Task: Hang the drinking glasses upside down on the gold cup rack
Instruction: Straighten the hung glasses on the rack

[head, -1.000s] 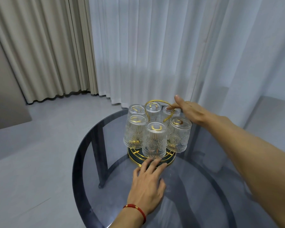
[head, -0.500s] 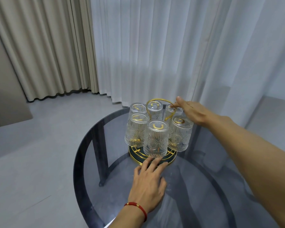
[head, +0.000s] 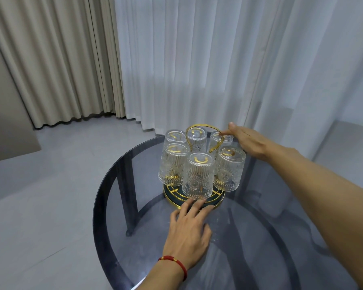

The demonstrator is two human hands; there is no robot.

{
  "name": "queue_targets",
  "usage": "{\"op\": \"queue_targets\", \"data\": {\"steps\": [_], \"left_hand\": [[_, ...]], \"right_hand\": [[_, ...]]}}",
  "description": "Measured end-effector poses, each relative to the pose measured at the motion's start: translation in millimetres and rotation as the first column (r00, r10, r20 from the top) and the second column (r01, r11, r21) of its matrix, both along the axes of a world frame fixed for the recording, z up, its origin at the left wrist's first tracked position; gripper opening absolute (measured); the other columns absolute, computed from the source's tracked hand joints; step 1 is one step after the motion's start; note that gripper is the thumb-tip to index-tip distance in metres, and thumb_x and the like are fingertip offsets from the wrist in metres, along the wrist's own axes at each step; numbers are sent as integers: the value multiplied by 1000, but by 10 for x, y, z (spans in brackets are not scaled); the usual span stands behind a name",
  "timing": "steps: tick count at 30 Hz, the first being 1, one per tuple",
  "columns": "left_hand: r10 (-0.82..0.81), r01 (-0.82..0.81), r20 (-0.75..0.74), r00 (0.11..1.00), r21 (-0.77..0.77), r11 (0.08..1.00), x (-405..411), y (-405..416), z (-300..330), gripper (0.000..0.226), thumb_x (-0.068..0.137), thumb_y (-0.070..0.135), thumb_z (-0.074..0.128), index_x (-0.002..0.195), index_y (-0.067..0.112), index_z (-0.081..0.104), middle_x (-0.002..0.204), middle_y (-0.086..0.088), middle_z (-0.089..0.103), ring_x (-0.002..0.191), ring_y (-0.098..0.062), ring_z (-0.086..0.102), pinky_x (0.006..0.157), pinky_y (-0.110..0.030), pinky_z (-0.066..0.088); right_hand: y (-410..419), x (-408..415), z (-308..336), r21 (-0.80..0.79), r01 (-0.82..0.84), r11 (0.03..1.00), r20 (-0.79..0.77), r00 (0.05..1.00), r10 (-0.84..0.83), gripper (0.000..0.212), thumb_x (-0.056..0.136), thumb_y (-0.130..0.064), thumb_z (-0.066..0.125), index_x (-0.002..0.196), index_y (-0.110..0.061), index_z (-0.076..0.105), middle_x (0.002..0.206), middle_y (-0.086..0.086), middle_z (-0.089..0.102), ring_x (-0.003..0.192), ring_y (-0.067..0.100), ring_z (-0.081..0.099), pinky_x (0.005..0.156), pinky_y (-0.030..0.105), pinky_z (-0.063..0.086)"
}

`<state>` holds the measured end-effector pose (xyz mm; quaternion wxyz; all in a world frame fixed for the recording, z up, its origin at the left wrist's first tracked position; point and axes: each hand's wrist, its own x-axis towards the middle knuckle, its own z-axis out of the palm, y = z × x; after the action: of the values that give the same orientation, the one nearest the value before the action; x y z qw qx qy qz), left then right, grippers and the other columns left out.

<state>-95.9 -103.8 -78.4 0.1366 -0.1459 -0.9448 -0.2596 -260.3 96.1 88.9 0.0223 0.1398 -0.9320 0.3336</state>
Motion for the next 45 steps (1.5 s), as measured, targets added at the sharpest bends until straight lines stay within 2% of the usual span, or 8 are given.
{"op": "queue_targets", "data": {"steps": [7, 11, 14, 20, 25, 29, 34, 45], "left_hand": [[15, -15, 12, 1000, -12, 1000, -9, 15, -13, 47, 94, 34, 40, 141, 40, 41, 153, 19, 35, 144, -8, 14, 113, -39, 19], [17, -17, 17, 1000, -23, 1000, 5, 26, -11, 46, 95, 34, 38, 141, 41, 41, 154, 19, 34, 145, -9, 13, 115, -42, 20], [18, -17, 20, 1000, -14, 1000, 8, 23, 0, 46, 95, 34, 38, 140, 41, 41, 154, 19, 33, 145, -8, 13, 115, -43, 21], [14, -14, 3, 1000, -7, 1000, 32, 18, 24, 46, 94, 30, 41, 138, 40, 44, 152, 17, 37, 144, -12, 19, 113, -43, 25], [7, -7, 1, 1000, -12, 1000, 40, 15, 28, 46, 94, 31, 41, 138, 41, 42, 152, 18, 36, 145, -11, 16, 113, -42, 24], [5, -5, 6, 1000, -7, 1000, 34, 12, 23, 46, 94, 32, 39, 139, 42, 41, 153, 18, 36, 145, -10, 16, 114, -43, 22], [7, -7, 19, 1000, -4, 1000, 19, 12, 4, 46, 95, 33, 39, 140, 42, 40, 154, 17, 34, 146, -11, 14, 117, -43, 16], [15, -14, -8, 1000, 17, 1000, 22, 24, 8, 49, 93, 31, 42, 140, 41, 41, 154, 19, 35, 145, -10, 14, 113, -35, 10]], "right_hand": [[-93, 47, 68, -99, 69, 993, -49, 996, -74, 70, 102, -67, 15, 136, -32, 65, 161, 5, 43, 146, 30, 39, 117, 48, 28], [-365, 30, 164, -196, 9, 980, -183, 982, -46, 54, 104, -48, 34, 113, -18, 77, 123, 0, 73, 118, 18, 64, 94, 33, 44], [-617, 17, 230, -254, -47, 966, -181, 983, 0, 56, 98, -50, 35, 102, -16, 80, 103, -6, 77, 100, 8, 70, 95, 33, 51], [-799, -68, 294, -67, -26, 997, 58, 998, 30, 88, 94, -78, 16, 106, -20, 81, 125, 5, 67, 121, 29, 55, 106, 46, 33], [-820, -149, 359, 16, 7, 1000, 154, 988, -9, 100, 83, -88, 8, 104, -22, 81, 148, 11, 54, 124, 28, 48, 104, 48, 26], [-859, -204, 409, 53, 23, 998, 204, 978, -33, 108, 76, -93, 5, 111, -22, 79, 154, 9, 50, 137, 30, 45, 113, 55, 23], [-900, -254, 397, 66, 27, 997, 255, 966, -44, 115, 78, -93, 4, 148, -17, 55, 164, 5, 39, 148, 31, 35, 119, 57, 15], [-912, -327, 411, 41, 27, 999, 316, 948, -39, 124, 67, -99, 7, 148, -19, 55, 164, 2, 38, 151, 29, 33, 123, 61, 10]]}}
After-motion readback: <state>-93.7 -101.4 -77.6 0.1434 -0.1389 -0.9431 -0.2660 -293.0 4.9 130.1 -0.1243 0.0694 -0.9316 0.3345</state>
